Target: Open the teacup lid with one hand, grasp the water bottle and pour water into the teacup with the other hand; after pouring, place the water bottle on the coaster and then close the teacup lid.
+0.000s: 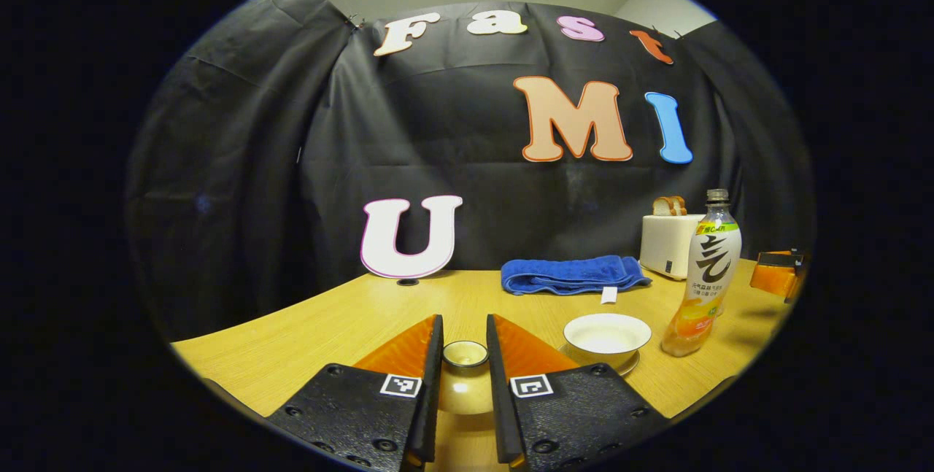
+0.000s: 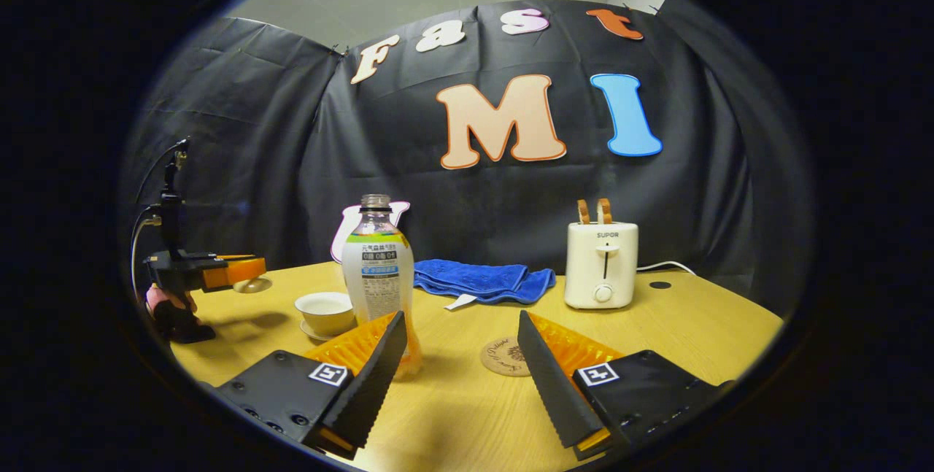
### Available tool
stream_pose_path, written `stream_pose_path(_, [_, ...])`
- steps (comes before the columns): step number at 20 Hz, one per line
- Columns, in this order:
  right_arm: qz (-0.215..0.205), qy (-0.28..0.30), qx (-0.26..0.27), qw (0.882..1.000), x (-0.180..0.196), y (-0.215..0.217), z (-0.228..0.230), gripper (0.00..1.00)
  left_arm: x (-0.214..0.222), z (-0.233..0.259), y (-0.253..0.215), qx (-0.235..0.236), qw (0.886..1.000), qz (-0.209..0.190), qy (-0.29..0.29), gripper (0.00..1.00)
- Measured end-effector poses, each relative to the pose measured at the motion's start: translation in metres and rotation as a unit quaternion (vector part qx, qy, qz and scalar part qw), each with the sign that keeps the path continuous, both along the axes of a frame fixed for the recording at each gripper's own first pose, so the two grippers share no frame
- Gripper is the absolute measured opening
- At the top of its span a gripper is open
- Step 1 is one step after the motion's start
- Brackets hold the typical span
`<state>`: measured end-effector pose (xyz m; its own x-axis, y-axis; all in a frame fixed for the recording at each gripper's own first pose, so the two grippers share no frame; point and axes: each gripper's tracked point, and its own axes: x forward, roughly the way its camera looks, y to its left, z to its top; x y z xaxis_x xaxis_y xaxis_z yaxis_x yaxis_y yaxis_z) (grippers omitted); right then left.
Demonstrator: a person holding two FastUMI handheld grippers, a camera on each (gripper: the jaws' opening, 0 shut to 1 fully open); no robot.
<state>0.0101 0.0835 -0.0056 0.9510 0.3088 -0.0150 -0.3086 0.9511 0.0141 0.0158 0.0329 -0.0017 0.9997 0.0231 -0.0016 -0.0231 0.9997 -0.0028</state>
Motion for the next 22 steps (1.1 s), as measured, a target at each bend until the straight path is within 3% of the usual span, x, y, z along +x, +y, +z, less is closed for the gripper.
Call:
stream_pose_path(2, [0.011,0.001,0.0,1.0,0.002,0.012,-0.001,0.97,-0.004,0.0,0.003,0.0,1.0,0.004,0.0,0.3])
stream_pose_path(8, [0.06,0.003,0.002,0.998,0.002,0.055,-0.003,0.94,-0.005,0.0,0.004,0.0,1.0,0.001,0.001,0.29])
stream_pose_path(16, [0.054,0.018,-0.005,0.998,0.02,0.078,-0.01,0.94,-0.006,-0.001,0.008,0.001,1.0,0.012,0.001,0.3])
stream_pose_path(17, [0.056,0.021,-0.007,0.998,0.023,0.08,-0.011,1.0,-0.006,-0.001,0.008,0.0,1.0,0.012,0.001,0.3])
stream_pose_path(18, [0.058,0.024,-0.008,0.998,0.025,0.083,-0.012,0.94,-0.006,-0.001,0.008,0.0,1.0,0.012,0.002,0.3])
stream_pose_path(22, [0.054,0.042,-0.015,0.998,0.037,0.093,-0.019,0.96,-0.006,-0.001,0.008,0.0,1.0,0.012,0.002,0.3])
